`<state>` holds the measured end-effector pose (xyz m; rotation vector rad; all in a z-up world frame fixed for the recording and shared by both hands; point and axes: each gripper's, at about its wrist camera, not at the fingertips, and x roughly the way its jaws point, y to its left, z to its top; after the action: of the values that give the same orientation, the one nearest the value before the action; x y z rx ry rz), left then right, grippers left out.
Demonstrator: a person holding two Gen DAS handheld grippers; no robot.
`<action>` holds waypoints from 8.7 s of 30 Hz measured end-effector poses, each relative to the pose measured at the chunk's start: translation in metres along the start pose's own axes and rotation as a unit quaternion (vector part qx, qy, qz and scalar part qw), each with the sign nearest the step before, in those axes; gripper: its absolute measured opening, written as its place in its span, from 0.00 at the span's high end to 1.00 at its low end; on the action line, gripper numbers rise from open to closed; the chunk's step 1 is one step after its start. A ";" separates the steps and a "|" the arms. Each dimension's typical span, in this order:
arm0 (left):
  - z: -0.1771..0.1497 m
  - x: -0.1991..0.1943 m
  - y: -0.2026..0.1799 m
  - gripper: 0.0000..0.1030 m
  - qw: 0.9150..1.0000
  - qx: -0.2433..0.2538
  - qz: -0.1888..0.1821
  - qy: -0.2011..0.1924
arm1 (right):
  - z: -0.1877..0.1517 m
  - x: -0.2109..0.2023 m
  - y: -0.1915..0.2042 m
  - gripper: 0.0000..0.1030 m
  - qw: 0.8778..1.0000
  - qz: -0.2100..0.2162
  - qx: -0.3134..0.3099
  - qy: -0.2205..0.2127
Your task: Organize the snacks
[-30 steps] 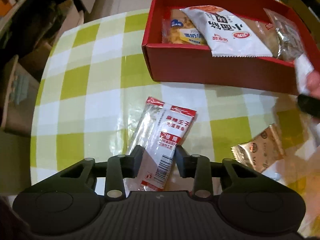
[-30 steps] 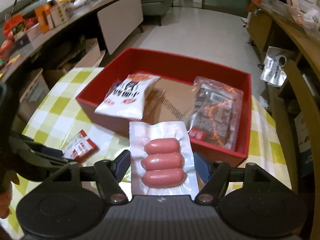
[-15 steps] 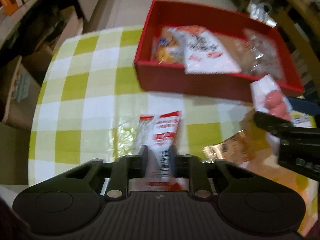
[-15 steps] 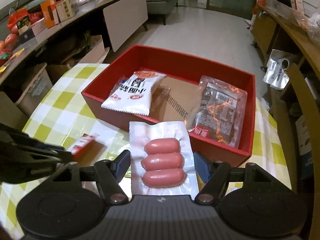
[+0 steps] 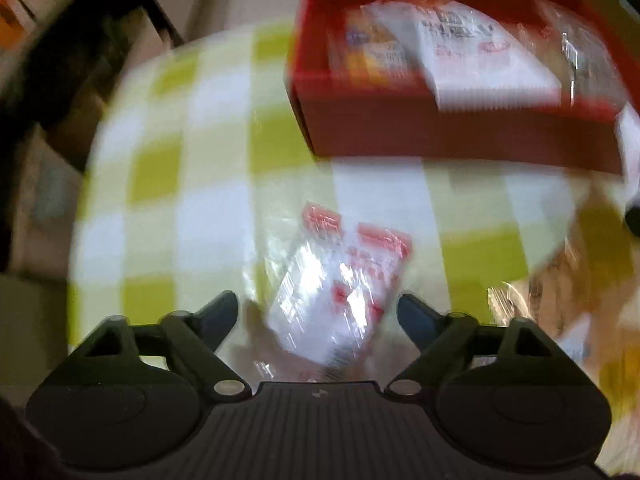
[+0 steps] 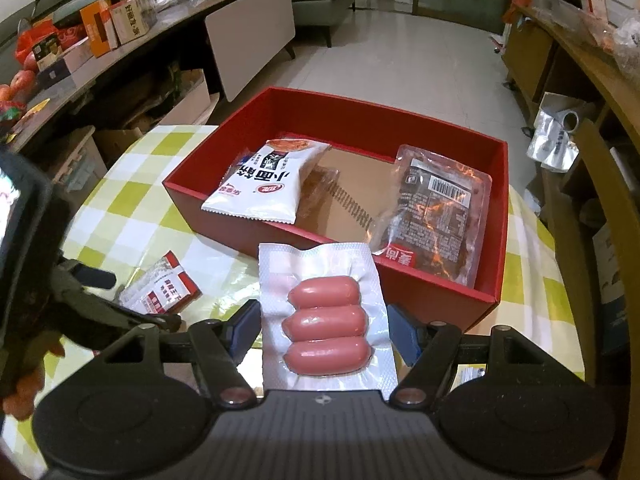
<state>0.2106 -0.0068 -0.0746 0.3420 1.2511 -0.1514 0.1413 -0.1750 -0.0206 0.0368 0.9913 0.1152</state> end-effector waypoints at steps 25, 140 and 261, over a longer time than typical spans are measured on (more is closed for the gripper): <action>-0.016 -0.019 0.000 0.19 0.999 -0.023 -0.020 0.013 | 0.002 -0.012 0.000 0.25 1.000 0.007 0.004 -0.016; -0.052 -0.099 -0.042 0.16 0.996 -0.038 -0.047 -0.070 | -0.038 -0.048 -0.045 0.21 0.998 -0.049 0.023 -0.021; -0.003 -0.117 -0.057 0.41 0.989 -0.082 -0.071 -0.099 | 0.002 -0.045 -0.053 0.24 0.996 0.000 0.065 -0.059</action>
<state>0.1539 -0.0679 0.0259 0.0923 1.0832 -0.1987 0.1227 -0.2327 0.0138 0.1611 0.8788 0.0468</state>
